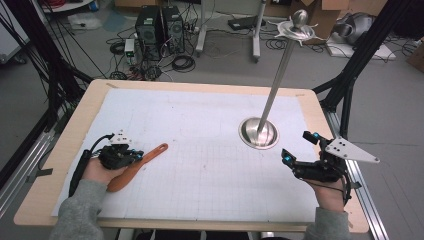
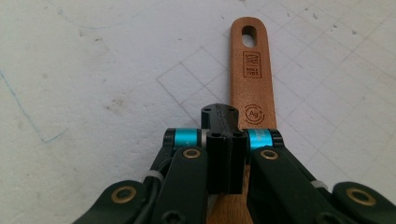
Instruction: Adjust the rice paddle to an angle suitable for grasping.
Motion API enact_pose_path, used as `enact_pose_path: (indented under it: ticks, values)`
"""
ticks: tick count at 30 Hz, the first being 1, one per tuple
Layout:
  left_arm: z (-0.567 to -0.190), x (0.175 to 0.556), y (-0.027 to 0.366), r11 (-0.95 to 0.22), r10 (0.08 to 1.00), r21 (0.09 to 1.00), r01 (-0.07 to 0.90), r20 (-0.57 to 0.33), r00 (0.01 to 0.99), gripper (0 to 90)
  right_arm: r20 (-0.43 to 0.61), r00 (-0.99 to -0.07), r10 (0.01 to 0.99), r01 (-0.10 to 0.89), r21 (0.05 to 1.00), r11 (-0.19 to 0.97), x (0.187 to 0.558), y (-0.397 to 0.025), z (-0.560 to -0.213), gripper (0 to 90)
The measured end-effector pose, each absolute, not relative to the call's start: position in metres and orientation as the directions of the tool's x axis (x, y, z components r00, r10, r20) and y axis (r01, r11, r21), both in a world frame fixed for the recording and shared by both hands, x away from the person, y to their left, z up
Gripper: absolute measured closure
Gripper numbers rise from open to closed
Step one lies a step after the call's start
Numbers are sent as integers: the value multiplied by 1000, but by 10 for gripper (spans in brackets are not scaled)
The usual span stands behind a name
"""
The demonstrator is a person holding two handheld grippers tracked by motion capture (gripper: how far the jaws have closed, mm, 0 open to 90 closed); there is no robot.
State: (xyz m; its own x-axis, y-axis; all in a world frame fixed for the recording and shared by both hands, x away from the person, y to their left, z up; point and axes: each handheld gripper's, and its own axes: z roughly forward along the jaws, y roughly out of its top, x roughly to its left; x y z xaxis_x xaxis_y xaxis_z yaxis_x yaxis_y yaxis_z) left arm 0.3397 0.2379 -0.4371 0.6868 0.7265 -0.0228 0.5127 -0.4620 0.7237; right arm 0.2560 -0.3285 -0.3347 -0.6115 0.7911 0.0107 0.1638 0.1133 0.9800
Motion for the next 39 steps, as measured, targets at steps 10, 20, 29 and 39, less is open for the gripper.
enact_pose_path:
  ticks: [10, 20, 29, 39]
  values:
    - [-437, 337, 231, -492, 691, 718, 493, -22, 722, 895, 10, -614, 789, 165, 979, 116, 256, -327, -335, 48]
    - [-431, 334, 229, -496, 688, 731, 469, 1, 726, 895, 17, -617, 787, 165, 980, 108, 256, -328, -335, 48]
    - [-419, 330, 230, -474, 683, 764, 438, 5, 730, 851, 19, -619, 785, 173, 978, 113, 257, -327, -335, 48]
    - [-415, 328, 226, -474, 668, 785, 399, 25, 744, 521, 23, -614, 789, 167, 981, 102, 255, -332, -335, 48]
